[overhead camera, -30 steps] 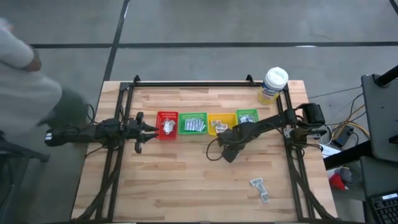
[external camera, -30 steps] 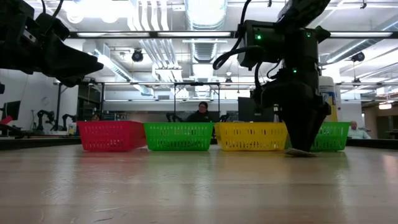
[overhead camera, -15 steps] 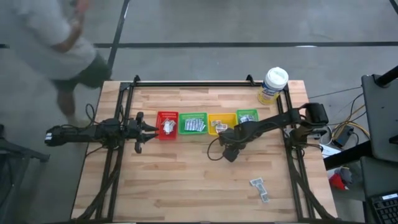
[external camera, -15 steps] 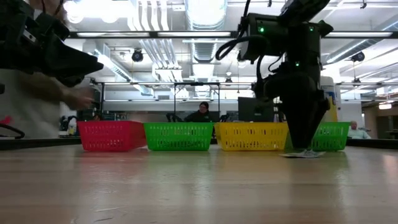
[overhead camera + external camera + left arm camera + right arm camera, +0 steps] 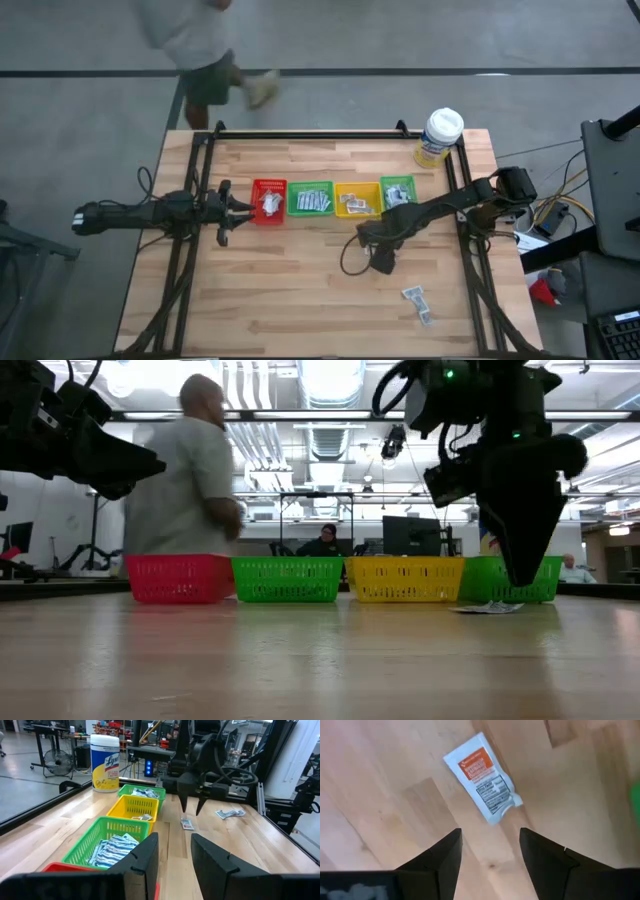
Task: Pick & Place First Aid Supplies
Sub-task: Put the orange ointment pack into the yellow bin
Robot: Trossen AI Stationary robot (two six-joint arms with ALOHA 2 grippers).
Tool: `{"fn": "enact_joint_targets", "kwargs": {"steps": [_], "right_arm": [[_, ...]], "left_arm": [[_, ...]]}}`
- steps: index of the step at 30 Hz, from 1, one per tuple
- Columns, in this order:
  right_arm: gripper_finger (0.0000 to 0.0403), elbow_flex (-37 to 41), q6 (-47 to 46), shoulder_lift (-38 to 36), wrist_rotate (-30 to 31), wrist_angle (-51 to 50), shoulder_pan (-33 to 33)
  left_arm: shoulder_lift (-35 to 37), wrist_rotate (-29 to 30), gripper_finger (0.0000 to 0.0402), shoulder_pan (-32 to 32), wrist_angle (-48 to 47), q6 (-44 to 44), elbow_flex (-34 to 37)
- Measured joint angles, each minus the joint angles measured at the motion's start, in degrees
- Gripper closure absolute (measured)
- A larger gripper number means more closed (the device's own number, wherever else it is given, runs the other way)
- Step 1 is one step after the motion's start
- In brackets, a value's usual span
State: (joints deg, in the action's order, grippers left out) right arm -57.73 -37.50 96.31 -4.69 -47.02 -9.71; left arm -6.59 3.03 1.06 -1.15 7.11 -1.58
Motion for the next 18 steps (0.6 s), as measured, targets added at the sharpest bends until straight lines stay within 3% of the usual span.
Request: {"fn": "enact_joint_targets", "kwargs": {"steps": [6,18], "right_arm": [[0.0204,0.02,10.08,-0.04,7.46,0.76,-2.06],[0.0204,0.02,23.13,-0.07,7.73,4.95,-2.19]], "left_arm": [[-0.02,0.02,0.0289,-0.01,0.00,0.02,0.00],[-0.02,0.00,0.0289,-0.01,-0.06,-0.17,0.00]]}}
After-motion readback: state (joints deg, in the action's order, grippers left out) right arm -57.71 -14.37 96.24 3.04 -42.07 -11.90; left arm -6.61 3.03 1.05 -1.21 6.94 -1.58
